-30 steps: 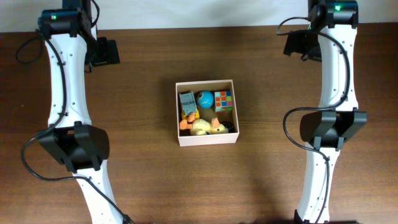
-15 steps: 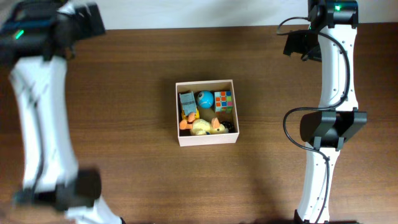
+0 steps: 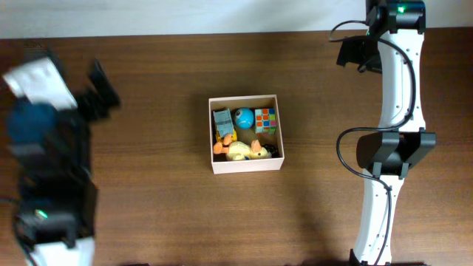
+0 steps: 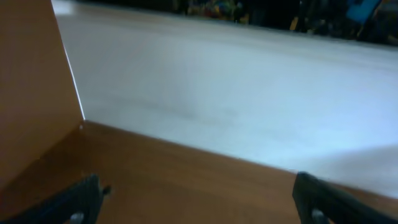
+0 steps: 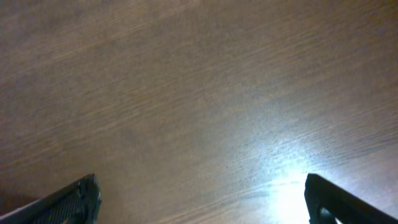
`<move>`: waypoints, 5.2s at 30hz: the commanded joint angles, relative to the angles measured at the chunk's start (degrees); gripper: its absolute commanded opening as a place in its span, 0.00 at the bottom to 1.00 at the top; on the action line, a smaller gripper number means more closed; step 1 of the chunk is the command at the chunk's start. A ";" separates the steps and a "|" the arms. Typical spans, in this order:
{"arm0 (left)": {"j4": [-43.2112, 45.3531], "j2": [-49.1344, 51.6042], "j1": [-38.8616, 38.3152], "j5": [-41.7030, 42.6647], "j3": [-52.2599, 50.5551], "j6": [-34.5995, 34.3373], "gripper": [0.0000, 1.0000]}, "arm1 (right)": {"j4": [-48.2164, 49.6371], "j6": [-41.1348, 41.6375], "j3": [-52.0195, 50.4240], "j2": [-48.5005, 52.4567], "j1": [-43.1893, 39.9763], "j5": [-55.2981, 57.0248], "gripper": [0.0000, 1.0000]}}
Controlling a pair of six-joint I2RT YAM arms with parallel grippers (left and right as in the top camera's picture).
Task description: Pack container
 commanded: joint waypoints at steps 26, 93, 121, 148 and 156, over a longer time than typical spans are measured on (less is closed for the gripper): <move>12.92 -47.98 -2.69 7.15 -58.42 2.93 0.99 | 0.15 0.31 0.24 0.85 0.20 0.90 0.99; 8.00 -53.59 -2.64 8.24 -59.58 6.32 0.99 | 18.62 -1.55 -17.55 -36.28 2.86 -6.67 0.99; 8.00 -53.59 -2.64 8.24 -59.58 6.32 0.99 | 85.48 -15.04 -143.62 -129.48 4.09 -19.43 0.99; 8.00 -53.59 -2.64 8.24 -59.58 6.32 0.99 | 78.97 -20.68 -156.45 -142.22 4.37 -19.98 0.99; 8.00 -53.59 -2.64 8.24 -59.58 6.32 0.99 | 79.01 -23.41 -156.45 -142.70 8.24 -19.28 0.99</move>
